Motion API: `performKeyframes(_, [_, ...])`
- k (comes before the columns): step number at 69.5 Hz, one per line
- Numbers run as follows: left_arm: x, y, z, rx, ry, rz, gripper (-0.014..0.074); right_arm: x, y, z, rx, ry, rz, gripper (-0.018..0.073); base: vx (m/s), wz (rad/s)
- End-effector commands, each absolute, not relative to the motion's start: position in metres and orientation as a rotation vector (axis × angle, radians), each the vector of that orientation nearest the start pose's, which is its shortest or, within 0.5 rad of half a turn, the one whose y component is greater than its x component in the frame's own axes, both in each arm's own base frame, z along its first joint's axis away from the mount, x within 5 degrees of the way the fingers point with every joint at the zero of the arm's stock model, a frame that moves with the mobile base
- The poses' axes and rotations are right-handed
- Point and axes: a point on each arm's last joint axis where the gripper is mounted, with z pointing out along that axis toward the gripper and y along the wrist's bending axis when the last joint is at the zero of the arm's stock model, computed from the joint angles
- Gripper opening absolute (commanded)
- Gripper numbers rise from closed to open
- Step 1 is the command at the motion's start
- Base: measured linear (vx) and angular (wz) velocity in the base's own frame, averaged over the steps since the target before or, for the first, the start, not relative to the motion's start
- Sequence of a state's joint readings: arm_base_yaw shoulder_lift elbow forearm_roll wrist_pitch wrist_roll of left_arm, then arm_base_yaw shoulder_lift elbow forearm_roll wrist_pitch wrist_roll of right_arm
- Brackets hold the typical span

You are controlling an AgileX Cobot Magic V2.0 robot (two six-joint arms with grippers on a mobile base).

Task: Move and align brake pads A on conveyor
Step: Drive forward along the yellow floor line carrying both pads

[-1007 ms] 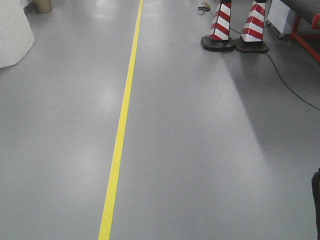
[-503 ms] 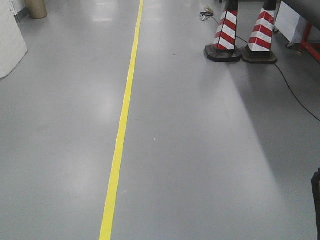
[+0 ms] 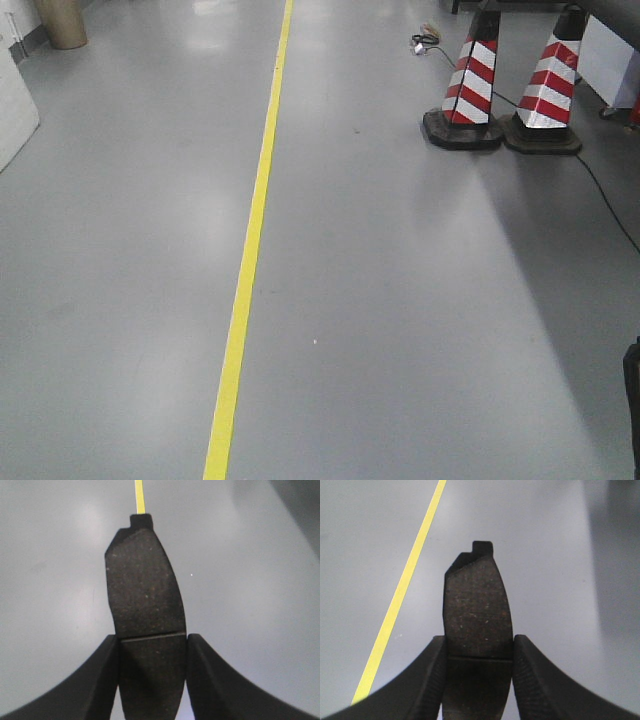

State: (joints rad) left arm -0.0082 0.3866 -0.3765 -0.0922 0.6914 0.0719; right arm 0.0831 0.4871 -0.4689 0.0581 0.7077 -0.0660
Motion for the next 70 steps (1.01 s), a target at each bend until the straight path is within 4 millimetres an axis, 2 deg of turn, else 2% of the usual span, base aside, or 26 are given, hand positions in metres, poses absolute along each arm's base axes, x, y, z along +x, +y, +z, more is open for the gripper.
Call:
performKeyframes(1, [0.0807,-0.0066,0.2695,0.029,2.077,-0.084,0.0174,0.0942,0.0105,0.2904,-0.132,2.093,0.065,0.0188,0.55,0.0])
performKeyframes(70, [0.0807,-0.0066,0.2695,0.029,2.077,-0.084,0.0174,0.0943,0.0105,0.2905,-0.132,2.092,0.065,0.0188,0.56,-0.01])
